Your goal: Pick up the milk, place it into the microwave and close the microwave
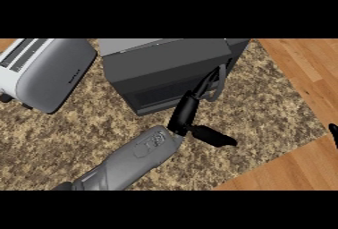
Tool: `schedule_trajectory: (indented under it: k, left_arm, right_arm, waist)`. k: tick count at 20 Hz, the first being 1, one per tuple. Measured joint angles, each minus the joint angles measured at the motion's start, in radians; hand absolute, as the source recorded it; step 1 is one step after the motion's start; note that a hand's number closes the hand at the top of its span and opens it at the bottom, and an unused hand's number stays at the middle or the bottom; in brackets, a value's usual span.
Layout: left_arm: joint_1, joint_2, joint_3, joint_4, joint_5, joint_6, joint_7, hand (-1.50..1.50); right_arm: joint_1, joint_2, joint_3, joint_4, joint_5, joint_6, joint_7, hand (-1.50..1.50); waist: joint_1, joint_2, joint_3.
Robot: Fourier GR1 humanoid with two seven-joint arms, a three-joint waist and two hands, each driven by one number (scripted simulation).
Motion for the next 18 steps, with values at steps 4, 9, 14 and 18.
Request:
schedule_trajectory:
  k: [4, 9, 14, 18]
  left_arm:
    - [-0.034, 0.001, 0.003, 0.027, 0.035, 0.014, -0.010, -1.50]
    - [-0.059, 0.002, -0.001, 0.057, 0.071, 0.029, -0.029, -1.50]
    - [-0.063, 0.003, -0.015, 0.067, 0.100, 0.041, -0.062, -1.50]
    - [-0.066, 0.004, -0.026, 0.075, 0.122, 0.048, -0.086, -1.50]
  right_arm:
    - [-0.019, -0.016, 0.000, -0.004, -0.024, 0.009, 0.016, -1.50]
    - [-0.035, -0.036, -0.008, -0.005, -0.048, 0.013, 0.037, -1.50]
    - [-0.048, -0.051, -0.021, -0.002, -0.073, 0.009, 0.055, -1.50]
    - [-0.061, -0.067, -0.028, -0.001, -0.094, 0.014, 0.068, -1.50]
  waist:
    - [-0.016, 0.005, 0.001]
    - [-0.034, 0.008, 0.001]
    - [-0.048, 0.010, 0.001]
    - [-0.056, 0.012, 0.001]
